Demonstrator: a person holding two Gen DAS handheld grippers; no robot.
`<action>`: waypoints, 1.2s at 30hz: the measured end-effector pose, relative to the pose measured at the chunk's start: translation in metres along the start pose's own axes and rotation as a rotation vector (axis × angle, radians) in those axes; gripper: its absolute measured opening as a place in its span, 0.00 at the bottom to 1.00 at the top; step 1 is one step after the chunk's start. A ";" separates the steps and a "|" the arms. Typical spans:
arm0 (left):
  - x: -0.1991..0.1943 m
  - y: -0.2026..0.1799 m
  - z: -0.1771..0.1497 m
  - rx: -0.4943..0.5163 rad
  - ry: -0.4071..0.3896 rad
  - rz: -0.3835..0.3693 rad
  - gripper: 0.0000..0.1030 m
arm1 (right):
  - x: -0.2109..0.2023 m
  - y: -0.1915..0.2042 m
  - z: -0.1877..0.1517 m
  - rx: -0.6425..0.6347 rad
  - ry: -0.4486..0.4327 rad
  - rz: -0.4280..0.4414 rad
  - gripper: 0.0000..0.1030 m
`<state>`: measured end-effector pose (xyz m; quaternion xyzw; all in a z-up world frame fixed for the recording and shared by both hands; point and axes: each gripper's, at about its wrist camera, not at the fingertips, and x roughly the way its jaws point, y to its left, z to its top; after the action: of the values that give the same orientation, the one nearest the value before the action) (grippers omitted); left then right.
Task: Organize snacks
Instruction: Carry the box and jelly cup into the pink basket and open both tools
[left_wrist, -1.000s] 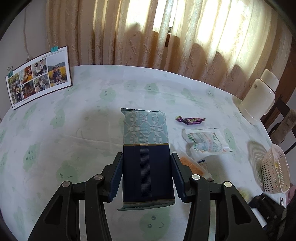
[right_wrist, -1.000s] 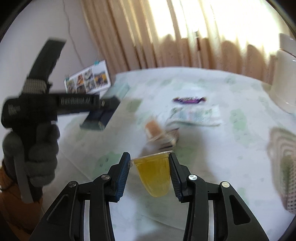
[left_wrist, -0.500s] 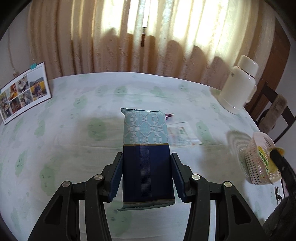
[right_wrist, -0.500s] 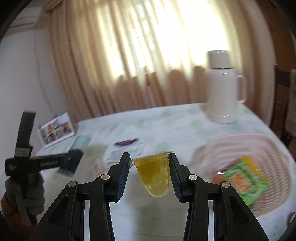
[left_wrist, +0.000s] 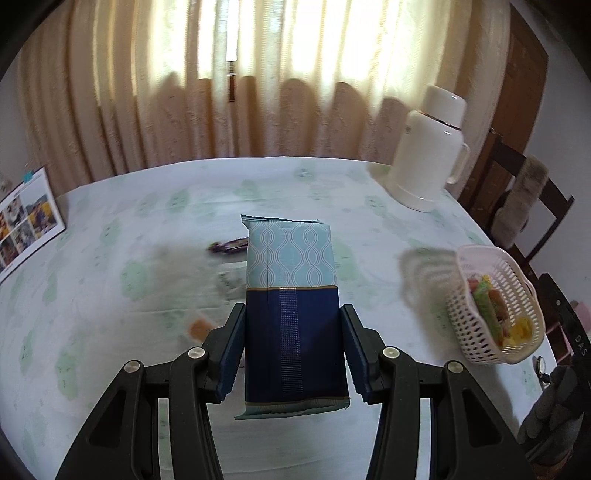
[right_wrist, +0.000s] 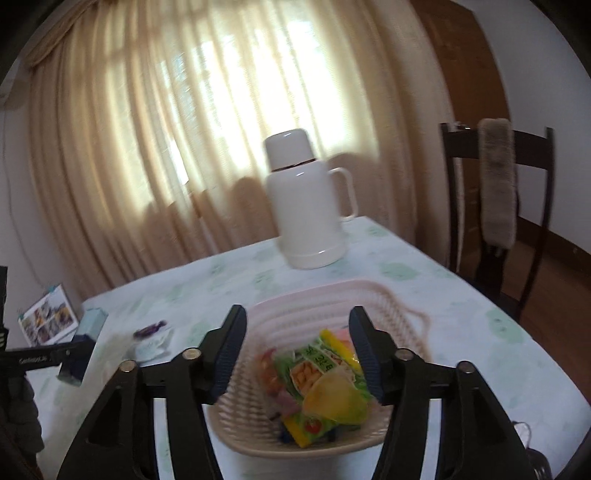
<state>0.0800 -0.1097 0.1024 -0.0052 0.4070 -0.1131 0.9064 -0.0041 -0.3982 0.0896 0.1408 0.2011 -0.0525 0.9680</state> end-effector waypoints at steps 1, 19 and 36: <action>0.001 -0.008 0.001 0.014 0.001 -0.007 0.45 | -0.001 -0.003 -0.001 0.005 -0.005 -0.004 0.58; 0.030 -0.151 0.015 0.195 0.063 -0.206 0.45 | -0.019 -0.046 -0.007 0.122 -0.120 -0.103 0.58; 0.044 -0.145 0.023 0.115 0.090 -0.239 0.57 | -0.021 -0.047 -0.009 0.126 -0.122 -0.079 0.58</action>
<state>0.0962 -0.2616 0.0997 0.0035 0.4365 -0.2434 0.8662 -0.0336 -0.4398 0.0785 0.1898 0.1433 -0.1118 0.9649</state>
